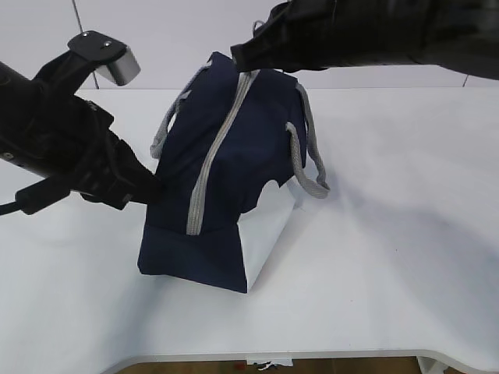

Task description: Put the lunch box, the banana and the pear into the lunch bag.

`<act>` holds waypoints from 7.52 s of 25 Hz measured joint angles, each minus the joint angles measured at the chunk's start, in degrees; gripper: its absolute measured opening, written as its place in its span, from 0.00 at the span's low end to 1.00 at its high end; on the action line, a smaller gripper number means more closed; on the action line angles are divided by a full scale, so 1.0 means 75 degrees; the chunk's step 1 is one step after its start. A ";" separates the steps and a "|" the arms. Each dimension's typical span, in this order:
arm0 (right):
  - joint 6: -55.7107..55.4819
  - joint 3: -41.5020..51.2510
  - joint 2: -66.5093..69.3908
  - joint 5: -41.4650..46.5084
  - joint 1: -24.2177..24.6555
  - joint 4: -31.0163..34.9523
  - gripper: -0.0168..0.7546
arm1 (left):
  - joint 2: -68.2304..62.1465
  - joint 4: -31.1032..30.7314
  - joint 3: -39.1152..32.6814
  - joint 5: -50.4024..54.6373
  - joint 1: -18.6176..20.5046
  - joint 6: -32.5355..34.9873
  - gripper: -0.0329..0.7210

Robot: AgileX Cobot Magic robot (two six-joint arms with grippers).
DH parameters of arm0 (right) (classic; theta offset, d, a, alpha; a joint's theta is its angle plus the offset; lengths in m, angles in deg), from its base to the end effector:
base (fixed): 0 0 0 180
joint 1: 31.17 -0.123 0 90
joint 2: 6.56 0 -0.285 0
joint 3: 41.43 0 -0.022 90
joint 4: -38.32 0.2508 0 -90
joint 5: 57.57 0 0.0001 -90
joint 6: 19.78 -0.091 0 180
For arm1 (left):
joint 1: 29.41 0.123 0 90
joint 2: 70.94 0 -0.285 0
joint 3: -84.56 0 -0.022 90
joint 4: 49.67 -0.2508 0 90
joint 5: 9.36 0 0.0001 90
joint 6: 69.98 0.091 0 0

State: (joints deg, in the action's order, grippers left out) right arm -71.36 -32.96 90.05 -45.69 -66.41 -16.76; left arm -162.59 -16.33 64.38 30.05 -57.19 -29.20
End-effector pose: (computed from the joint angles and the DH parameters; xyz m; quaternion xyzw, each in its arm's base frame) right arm 0.3061 0.1973 0.3285 -0.2251 0.7959 0.0878 0.5551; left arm 0.2475 -0.1663 0.2641 0.3826 0.8622 -0.2030 0.2626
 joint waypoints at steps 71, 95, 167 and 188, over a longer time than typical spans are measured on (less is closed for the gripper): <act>0.0203 -0.2846 0.2394 0.0747 0.0834 0.3540 0.02 | -0.1662 0.0101 0.3236 0.0907 0.0000 -0.0504 0.06; 0.0203 -0.2846 0.2394 0.0982 0.1106 0.2799 0.02 | -0.0500 -0.1090 0.4088 0.2483 0.0000 -0.0406 0.06; 0.0847 -0.2900 0.3613 0.1216 0.1986 0.4272 0.48 | -0.1429 -0.0947 0.4121 0.2609 0.0000 -0.0422 0.07; 0.3250 -0.2900 0.2218 0.3868 0.1986 0.2832 0.48 | -0.1364 -0.1304 0.4586 0.2411 0.0000 -0.2235 0.40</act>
State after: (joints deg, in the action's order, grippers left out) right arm -46.99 -54.71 106.68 -16.68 -51.51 4.48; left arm -172.82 -26.11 98.78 48.13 -57.19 -45.96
